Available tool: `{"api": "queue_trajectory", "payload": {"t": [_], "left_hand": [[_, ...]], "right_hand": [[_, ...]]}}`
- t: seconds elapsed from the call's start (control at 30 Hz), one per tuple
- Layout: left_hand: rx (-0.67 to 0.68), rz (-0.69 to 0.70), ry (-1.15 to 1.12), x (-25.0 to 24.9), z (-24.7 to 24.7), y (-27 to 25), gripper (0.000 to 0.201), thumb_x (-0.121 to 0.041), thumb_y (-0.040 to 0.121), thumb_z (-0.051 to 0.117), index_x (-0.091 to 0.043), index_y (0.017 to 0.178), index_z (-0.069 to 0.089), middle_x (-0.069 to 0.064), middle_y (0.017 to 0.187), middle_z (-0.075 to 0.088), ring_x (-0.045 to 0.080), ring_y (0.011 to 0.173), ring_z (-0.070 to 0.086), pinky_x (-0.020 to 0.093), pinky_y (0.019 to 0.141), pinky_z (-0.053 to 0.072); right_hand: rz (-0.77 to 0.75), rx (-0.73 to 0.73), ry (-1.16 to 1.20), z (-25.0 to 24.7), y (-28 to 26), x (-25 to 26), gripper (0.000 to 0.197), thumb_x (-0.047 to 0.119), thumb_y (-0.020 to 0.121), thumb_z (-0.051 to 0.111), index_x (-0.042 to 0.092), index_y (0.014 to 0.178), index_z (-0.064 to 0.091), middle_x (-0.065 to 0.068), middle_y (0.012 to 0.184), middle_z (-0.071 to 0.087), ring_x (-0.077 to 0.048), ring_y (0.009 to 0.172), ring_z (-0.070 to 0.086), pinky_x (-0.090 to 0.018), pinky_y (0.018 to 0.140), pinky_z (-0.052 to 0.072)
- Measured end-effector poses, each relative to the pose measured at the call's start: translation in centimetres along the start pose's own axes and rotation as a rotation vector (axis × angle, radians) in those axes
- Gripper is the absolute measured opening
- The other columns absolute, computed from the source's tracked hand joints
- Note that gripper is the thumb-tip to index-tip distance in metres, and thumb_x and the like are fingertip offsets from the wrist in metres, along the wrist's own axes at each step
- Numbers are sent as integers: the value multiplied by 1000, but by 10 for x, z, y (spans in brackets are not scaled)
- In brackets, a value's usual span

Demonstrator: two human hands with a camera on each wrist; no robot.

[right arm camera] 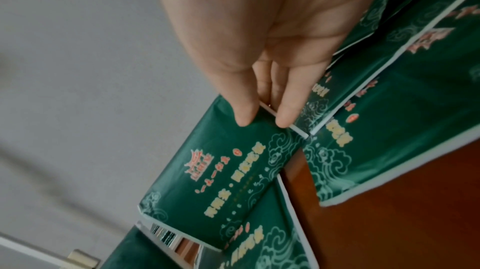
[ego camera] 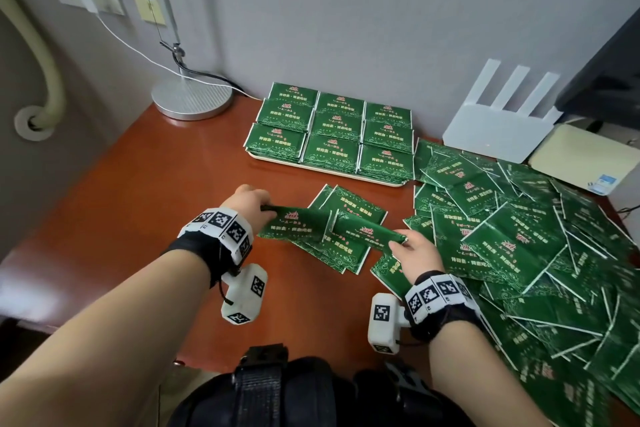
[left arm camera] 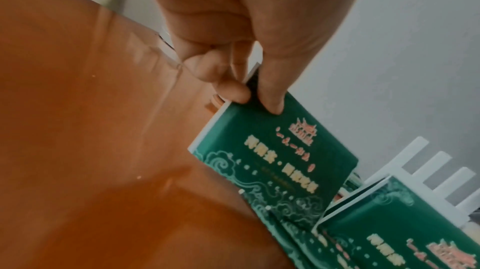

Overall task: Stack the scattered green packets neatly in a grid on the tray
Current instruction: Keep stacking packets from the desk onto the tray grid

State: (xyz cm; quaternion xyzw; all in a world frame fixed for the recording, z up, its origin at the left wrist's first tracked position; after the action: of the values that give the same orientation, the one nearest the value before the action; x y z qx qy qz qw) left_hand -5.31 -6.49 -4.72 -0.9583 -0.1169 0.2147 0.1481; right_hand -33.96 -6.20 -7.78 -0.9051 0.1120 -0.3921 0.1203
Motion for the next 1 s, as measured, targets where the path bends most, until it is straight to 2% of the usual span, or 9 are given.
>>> {"api": "queue_trajectory", "payload": {"t": [0.13,0.37,0.47,0.57,0.63,0.7,0.77,0.87,1.0], "left_hand": [[59,-24,-59,7,12,-2,25,-23,92,52,-15,115,57,6,111,61,18,85,55,26,73,46],[63,-85,-235,12,34,0,38,-14,87,59,-14,123,47,10,113,62,26,101,59,31,84,48],[92,-110,-251,14,40,4,43,-14,87,60,-13,126,44,11,111,62,27,101,59,31,84,47],[149,-113,-271,16,44,9,36,-12,87,59,-9,121,48,11,102,68,24,96,63,30,84,48],[182,-99,-270,17,42,11,30,-12,88,57,-9,118,53,12,96,70,21,87,65,28,82,47],[179,-81,-302,18,35,15,30,-13,88,58,-9,118,55,10,96,70,18,75,63,28,79,49],[149,-56,-339,19,20,24,31,-14,89,59,-8,119,56,8,106,68,16,72,61,24,71,50],[76,-45,-398,22,-11,39,31,-15,89,59,-8,119,57,7,110,66,17,81,61,19,66,47],[14,-71,-475,31,-51,70,25,-20,88,60,-10,111,59,-4,77,61,7,59,51,18,50,37]], "right_hand": [[7,-5,-17,6,3,-1,29,14,91,53,10,119,57,-9,101,64,-18,85,54,-22,77,41],[45,20,-64,9,1,-5,31,15,91,53,7,122,55,-10,111,65,-16,85,51,-19,76,35],[75,34,-72,11,3,-7,29,16,92,53,7,119,56,-9,107,65,-16,84,50,-19,74,33],[90,51,-56,9,7,-8,18,18,92,53,5,102,59,-8,92,63,-21,79,54,-24,73,40],[92,36,3,6,12,-9,18,18,91,54,4,100,61,-11,97,66,-28,86,61,-34,84,49],[89,14,54,0,16,-5,12,17,91,53,8,94,61,-11,100,67,-31,93,63,-44,90,49],[76,-9,98,-7,23,5,10,16,92,52,10,96,60,-6,96,65,-29,93,62,-46,92,48],[55,-25,140,-18,33,30,14,18,94,50,9,100,59,-4,93,62,-25,89,61,-44,88,50],[1,-69,155,-30,53,68,21,14,94,48,4,111,55,-5,90,61,-31,95,61,-46,90,49]]}}
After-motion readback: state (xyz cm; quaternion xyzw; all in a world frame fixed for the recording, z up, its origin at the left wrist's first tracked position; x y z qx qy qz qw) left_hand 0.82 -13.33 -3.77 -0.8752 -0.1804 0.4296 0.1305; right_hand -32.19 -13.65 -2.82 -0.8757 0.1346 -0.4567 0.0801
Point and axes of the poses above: each hand's wrist, its own y-axis towards the middle knuckle, its own z-axis out of the palm, x = y × z, the point moved 3 cm from there along y, towards the middle knuckle
